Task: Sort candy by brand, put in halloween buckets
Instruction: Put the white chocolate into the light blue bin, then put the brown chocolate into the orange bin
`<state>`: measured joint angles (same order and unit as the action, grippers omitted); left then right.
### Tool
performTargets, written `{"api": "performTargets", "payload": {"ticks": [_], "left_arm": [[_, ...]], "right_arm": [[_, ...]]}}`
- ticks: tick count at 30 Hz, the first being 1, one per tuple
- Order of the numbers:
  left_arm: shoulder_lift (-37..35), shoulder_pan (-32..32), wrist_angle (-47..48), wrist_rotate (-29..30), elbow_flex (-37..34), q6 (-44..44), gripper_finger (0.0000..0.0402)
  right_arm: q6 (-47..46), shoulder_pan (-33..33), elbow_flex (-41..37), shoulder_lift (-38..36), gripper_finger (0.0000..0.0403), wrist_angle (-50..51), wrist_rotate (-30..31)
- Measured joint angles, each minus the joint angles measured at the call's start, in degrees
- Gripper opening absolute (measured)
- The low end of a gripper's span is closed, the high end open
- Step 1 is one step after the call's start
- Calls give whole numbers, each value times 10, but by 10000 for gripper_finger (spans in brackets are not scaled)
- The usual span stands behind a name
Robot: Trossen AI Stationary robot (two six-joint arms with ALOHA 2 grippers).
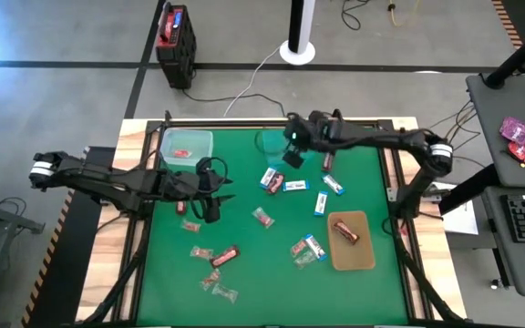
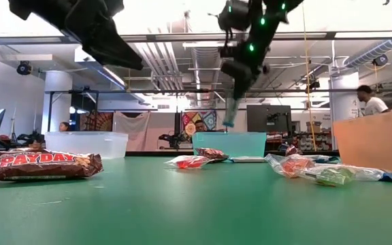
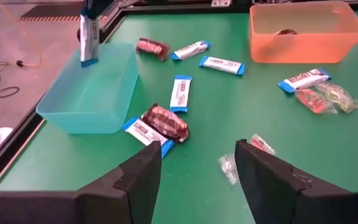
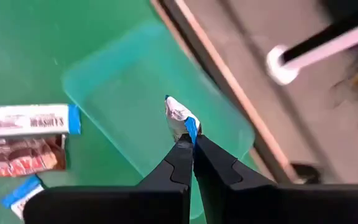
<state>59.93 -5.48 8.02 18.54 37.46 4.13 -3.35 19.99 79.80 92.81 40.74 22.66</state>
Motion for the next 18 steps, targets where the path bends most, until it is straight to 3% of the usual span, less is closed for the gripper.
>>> {"api": "performTargets", "payload": {"ticks": [4,9,18], "left_arm": [[3,-1,0,0,-3,9,184],[11,-6,2,0,-4,11,182],[13,-15,2,0,-4,11,182]], "right_arm": [[-39,60,-2,23,12,-6,-92],[-44,88,-2,30,44,-7,-108],[-42,81,6,29,136,-8,-142]]}}
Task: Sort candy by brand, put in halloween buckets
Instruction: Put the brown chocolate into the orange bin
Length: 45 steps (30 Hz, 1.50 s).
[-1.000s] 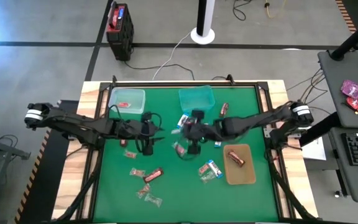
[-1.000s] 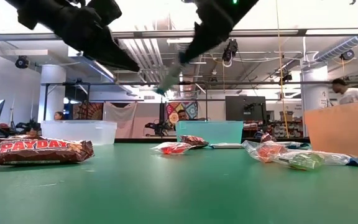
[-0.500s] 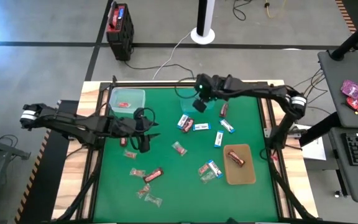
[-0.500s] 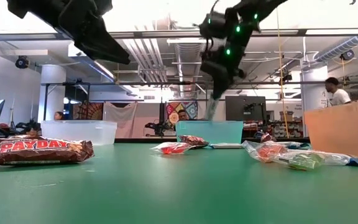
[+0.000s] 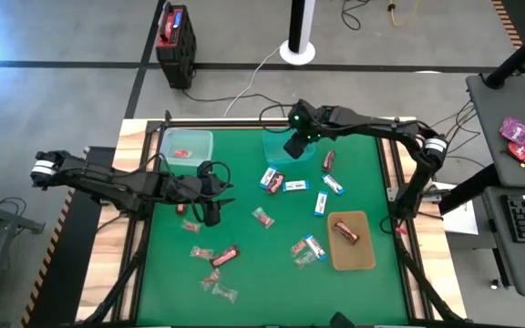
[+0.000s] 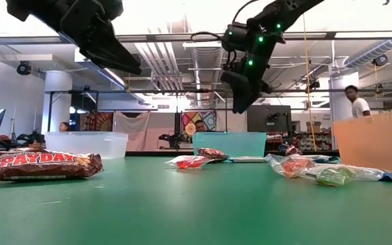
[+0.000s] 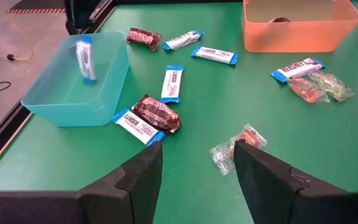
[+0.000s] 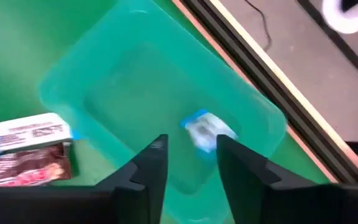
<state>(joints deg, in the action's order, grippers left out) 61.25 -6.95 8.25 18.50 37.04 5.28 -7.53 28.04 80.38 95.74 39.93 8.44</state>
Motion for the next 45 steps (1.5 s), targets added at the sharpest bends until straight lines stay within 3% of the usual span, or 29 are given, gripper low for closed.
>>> {"api": "performTargets", "payload": {"ticks": [4,12,20,26,33,38,42,45], "left_arm": [[0,-5,0,0,0,-2,182],[0,-5,25,0,-1,-21,182],[0,-5,32,0,-7,-28,182],[0,-5,29,0,-12,-28,182],[0,-5,20,0,-12,-28,182],[2,-5,6,0,-12,-28,182],[3,-5,1,0,-12,-28,182],[4,-5,0,0,-12,-28,182]], "right_arm": [[0,-38,3,-1,159,-9,-48],[33,-186,-18,-1,166,-37,-59],[-1,-283,-94,2,167,-188,19],[0,-294,-143,46,166,-287,88],[-9,-291,-126,118,156,-296,165],[-26,-288,-111,142,144,-296,172],[-35,-283,-110,156,114,-293,171],[-43,-281,-110,159,71,-288,171]]}}
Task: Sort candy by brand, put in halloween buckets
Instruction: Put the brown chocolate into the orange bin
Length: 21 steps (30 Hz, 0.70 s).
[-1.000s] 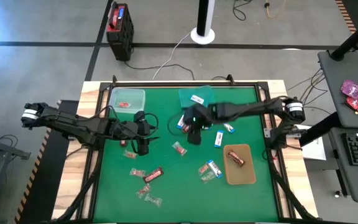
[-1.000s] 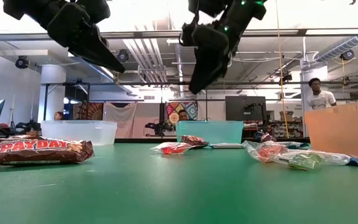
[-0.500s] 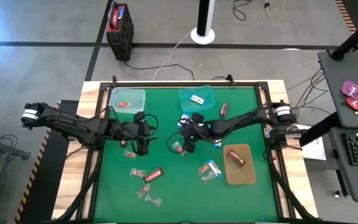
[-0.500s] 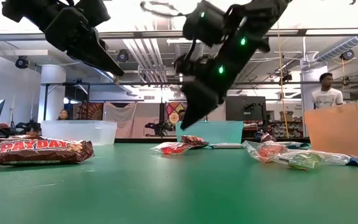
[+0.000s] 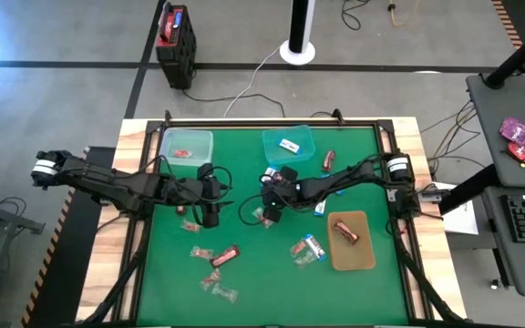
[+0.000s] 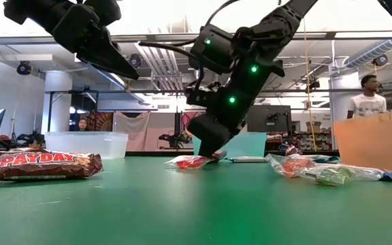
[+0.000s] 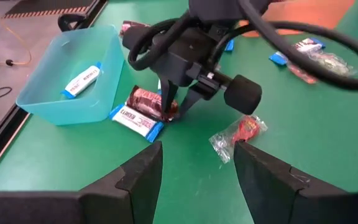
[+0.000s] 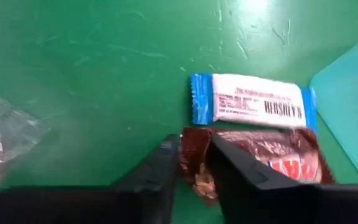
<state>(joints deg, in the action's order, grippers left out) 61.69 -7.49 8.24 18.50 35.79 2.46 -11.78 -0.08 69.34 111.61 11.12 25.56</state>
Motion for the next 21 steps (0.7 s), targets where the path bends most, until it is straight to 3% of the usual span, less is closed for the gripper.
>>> {"api": "performTargets", "payload": {"ticks": [4,13,17,21], "left_arm": [[1,0,-2,0,0,-2,182],[1,0,-2,0,-1,-2,182],[1,0,0,-19,-4,-2,182],[1,0,-2,-33,-4,-1,182]], "right_arm": [[4,-1,-1,-6,17,2,1],[-26,-20,0,-122,9,55,-57],[-71,-32,0,-200,9,123,-145],[-98,-52,0,-275,9,211,-305]]}}
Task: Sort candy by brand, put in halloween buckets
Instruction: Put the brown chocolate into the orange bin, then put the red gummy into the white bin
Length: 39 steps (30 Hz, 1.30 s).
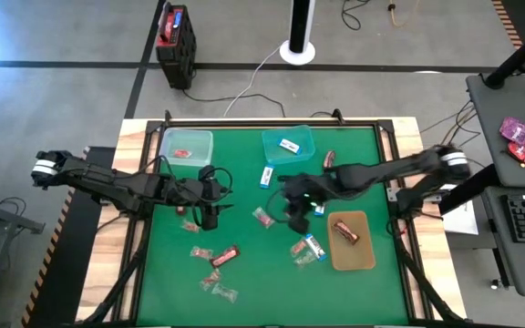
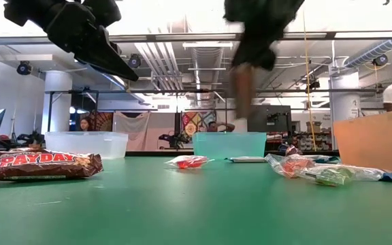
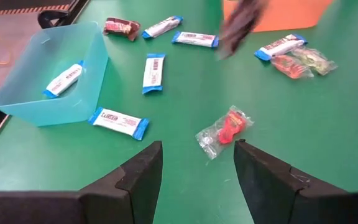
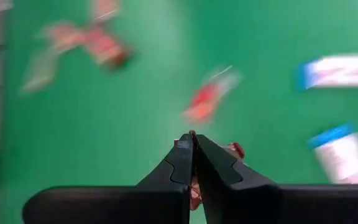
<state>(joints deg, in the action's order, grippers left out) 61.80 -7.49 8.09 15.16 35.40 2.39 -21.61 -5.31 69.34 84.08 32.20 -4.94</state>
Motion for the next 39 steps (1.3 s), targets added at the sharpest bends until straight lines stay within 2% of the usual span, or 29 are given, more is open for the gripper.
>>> {"api": "performTargets", "payload": {"ticks": [2,8,10,14,17,21,29,33,39], "left_arm": [[0,0,0,-6,0,3,182],[0,-1,0,-9,0,11,182],[0,-1,0,-9,0,11,182],[0,-1,1,-21,9,11,182],[0,-1,2,-54,20,-5,182],[0,-1,2,-90,33,-42,182],[29,-1,-8,-104,33,-63,182],[82,-1,-72,-116,33,-70,182],[183,-1,-165,-132,33,-136,182]], "right_arm": [[-41,-20,0,-37,9,44,-35],[-218,-107,0,-126,9,183,-32],[-279,-142,-1,-143,9,228,-6],[-373,-197,-16,-152,9,307,103],[-421,-213,-39,-147,15,328,125],[-444,-220,-80,-146,40,316,124],[-444,-220,-117,-146,114,299,129],[-434,-220,-110,-146,146,299,182],[-389,-219,-89,-146,176,276,250]]}}
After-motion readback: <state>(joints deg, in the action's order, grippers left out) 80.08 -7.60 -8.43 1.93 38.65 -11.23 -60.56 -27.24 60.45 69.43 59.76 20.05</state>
